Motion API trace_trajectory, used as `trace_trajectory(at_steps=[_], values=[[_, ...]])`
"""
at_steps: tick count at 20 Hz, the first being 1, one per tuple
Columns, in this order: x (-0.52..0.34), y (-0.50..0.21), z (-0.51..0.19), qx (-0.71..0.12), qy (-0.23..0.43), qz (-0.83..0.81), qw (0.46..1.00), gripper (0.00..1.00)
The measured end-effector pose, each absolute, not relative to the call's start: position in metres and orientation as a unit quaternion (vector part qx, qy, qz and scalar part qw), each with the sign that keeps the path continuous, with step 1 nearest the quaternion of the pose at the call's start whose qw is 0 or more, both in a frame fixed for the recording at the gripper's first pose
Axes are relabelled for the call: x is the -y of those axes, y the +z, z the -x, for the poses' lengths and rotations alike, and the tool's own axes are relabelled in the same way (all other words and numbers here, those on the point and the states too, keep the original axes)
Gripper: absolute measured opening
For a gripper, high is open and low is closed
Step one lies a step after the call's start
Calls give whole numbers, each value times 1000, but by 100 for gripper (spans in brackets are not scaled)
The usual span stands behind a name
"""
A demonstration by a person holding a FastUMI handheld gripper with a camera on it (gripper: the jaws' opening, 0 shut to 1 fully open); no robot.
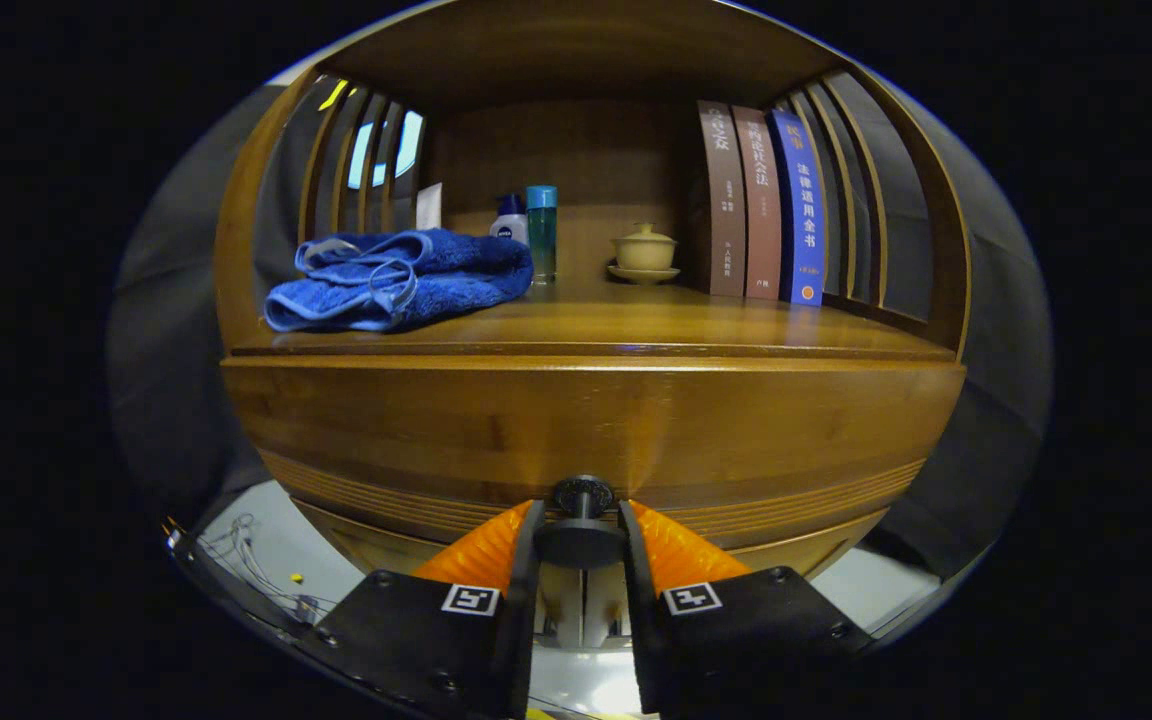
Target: Pull open the drawer, take out the items inside it, and place them on the countertop above the cabinet.
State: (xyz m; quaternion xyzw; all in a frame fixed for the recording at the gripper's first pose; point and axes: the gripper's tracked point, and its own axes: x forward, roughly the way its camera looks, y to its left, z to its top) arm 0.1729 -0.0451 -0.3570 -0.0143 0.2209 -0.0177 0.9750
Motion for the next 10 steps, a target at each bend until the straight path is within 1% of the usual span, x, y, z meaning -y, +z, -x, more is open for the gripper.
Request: trace_trajectory(at_steps=[1,3,10], values=[[45,-358,-173,-221,-18,11,975,45],[43,-359,-173,-217,-20,0,976,37],[42,-360,-159,-223,-24,0,975,37]])
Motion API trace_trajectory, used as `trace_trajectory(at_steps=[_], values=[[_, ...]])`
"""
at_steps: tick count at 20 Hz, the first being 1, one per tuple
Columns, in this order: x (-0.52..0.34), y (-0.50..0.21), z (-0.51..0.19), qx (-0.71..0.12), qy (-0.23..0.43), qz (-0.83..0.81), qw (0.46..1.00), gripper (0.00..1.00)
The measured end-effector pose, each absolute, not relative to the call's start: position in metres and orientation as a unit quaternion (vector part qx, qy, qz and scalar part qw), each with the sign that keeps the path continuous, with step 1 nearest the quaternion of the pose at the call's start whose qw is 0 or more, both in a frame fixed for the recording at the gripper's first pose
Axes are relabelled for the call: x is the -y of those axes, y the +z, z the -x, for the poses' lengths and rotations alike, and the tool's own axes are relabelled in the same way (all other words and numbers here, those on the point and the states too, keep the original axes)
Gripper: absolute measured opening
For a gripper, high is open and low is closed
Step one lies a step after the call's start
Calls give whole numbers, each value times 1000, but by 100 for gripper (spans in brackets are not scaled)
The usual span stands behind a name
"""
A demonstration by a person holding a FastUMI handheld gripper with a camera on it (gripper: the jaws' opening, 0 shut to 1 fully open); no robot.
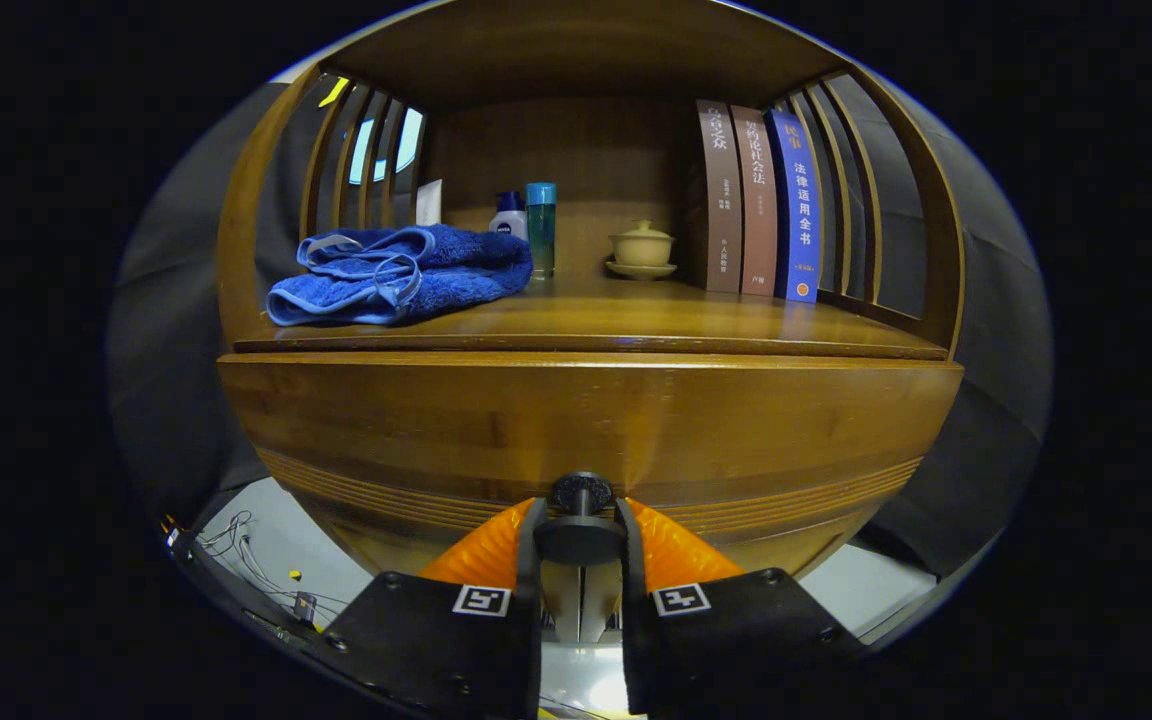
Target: Pull open the drawer, take out the items inside it, and place them on the countertop above the cabinet.
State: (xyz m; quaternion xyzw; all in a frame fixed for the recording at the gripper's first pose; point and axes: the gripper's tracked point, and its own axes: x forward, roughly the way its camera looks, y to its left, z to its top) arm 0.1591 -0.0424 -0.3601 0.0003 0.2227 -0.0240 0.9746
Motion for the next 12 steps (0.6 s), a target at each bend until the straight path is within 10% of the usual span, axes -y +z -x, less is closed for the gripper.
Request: trace_trajectory(at_steps=[12], values=[[36,-353,-77,-247,-32,-12,968,37]])
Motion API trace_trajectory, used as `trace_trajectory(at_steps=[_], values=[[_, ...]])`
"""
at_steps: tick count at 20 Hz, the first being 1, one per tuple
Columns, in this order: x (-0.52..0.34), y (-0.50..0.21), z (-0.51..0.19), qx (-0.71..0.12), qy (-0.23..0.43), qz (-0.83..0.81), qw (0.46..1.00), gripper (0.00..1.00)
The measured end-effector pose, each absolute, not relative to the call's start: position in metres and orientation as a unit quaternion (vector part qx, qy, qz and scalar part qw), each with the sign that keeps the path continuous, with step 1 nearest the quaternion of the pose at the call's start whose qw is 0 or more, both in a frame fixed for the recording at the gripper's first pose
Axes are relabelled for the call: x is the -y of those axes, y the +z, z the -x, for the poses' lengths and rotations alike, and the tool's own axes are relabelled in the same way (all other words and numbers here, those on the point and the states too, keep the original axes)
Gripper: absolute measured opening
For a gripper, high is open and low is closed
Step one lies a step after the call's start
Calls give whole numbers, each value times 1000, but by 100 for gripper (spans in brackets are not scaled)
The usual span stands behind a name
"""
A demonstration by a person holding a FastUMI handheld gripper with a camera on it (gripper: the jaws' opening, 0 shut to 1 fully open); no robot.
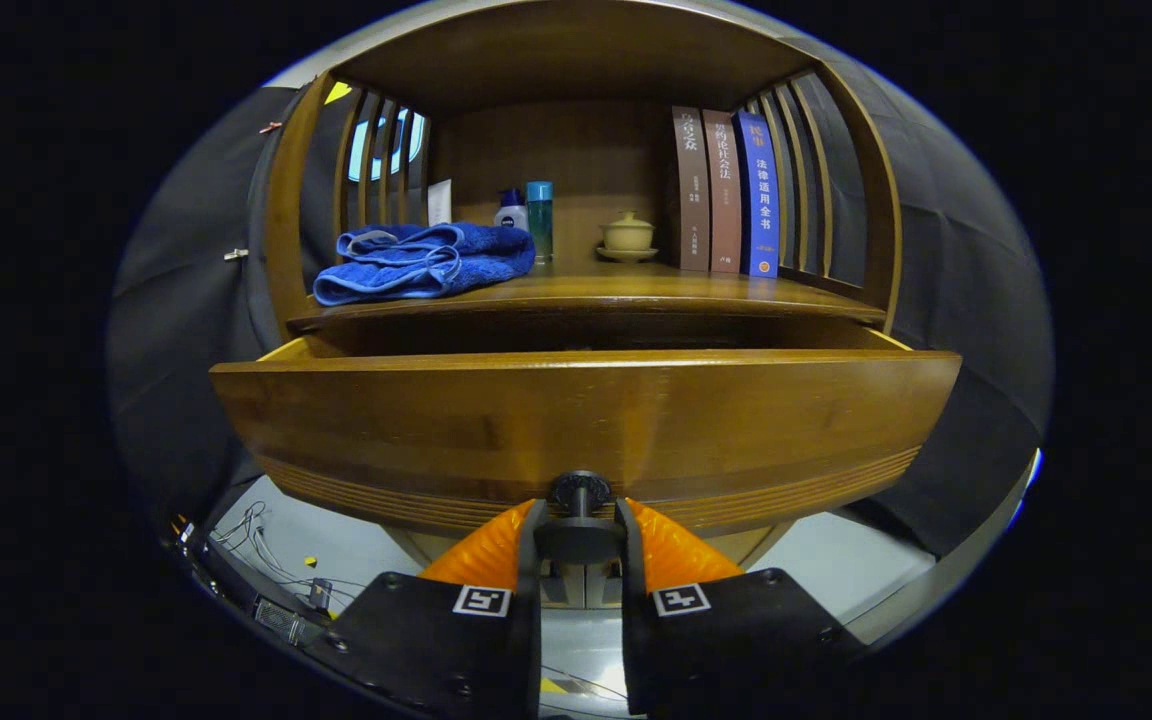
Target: Pull open the drawer, take out the items inside it, and place them on the countertop above the cabinet.
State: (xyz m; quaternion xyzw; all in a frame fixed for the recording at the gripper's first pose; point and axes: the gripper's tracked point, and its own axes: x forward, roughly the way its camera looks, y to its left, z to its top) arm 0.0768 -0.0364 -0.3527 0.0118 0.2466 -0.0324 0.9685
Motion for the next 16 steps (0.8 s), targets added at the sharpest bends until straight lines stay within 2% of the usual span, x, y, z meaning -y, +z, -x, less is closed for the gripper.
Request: trace_trajectory(at_steps=[16], values=[[33,-353,18,-288,-43,-32,956,36]])
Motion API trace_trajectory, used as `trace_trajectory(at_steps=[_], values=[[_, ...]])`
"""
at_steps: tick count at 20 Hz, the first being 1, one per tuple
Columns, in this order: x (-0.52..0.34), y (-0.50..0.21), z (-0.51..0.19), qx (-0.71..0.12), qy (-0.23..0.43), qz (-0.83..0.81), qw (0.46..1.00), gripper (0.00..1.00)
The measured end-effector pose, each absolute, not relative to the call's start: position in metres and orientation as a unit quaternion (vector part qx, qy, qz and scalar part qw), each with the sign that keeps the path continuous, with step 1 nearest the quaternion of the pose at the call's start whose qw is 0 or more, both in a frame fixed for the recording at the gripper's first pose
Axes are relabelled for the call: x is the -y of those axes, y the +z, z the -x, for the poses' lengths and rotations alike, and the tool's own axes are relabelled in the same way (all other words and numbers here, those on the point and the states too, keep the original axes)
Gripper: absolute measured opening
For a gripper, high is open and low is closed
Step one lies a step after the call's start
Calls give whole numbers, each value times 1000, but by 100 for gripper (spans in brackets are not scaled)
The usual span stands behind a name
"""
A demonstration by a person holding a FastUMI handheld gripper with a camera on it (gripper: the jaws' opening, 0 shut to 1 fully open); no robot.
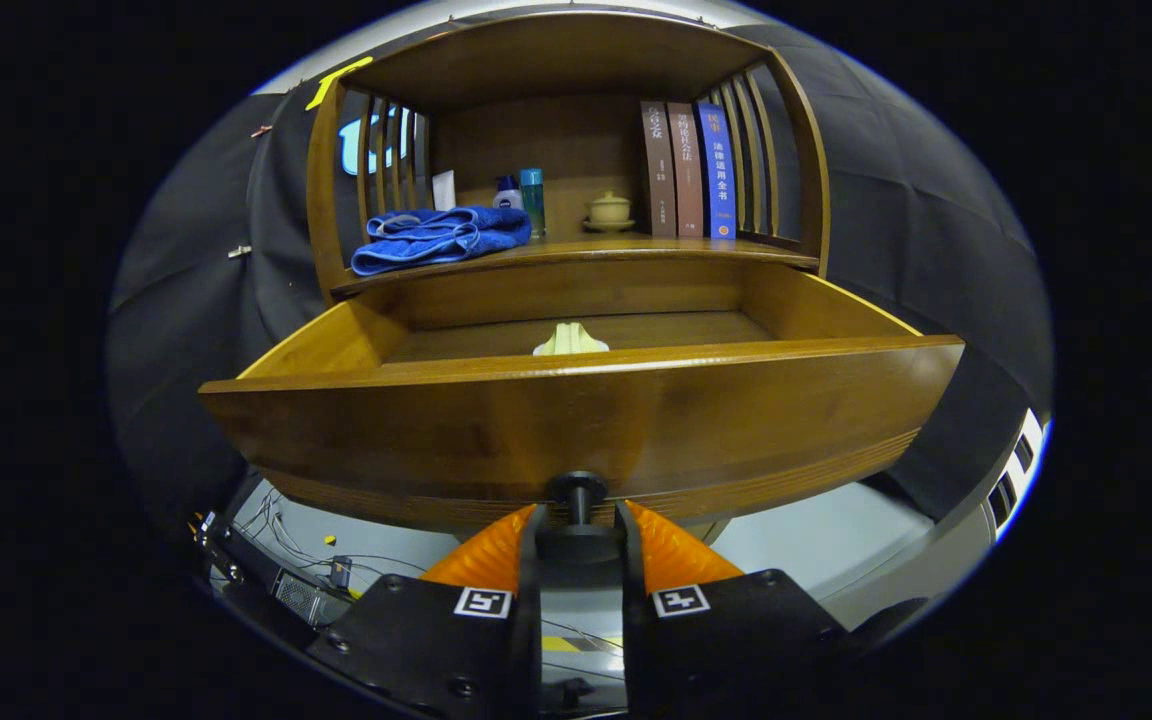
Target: Pull open the drawer, take out the items inside it, and place them on the countertop above the cabinet.
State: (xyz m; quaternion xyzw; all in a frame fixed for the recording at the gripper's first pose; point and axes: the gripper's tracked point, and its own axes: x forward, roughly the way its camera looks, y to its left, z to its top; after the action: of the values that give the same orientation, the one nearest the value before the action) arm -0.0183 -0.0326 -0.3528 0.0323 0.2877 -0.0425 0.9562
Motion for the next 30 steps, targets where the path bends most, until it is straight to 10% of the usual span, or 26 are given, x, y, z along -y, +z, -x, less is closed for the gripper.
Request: trace_trajectory(at_steps=[4,11,20,30], values=[[33,-352,19,-285,-42,-38,957,37],[41,-321,39,-267,-50,-46,961,100],[30,-190,-37,-196,-15,-42,979,99],[32,-282,-147,-393,-13,-32,919,100]])
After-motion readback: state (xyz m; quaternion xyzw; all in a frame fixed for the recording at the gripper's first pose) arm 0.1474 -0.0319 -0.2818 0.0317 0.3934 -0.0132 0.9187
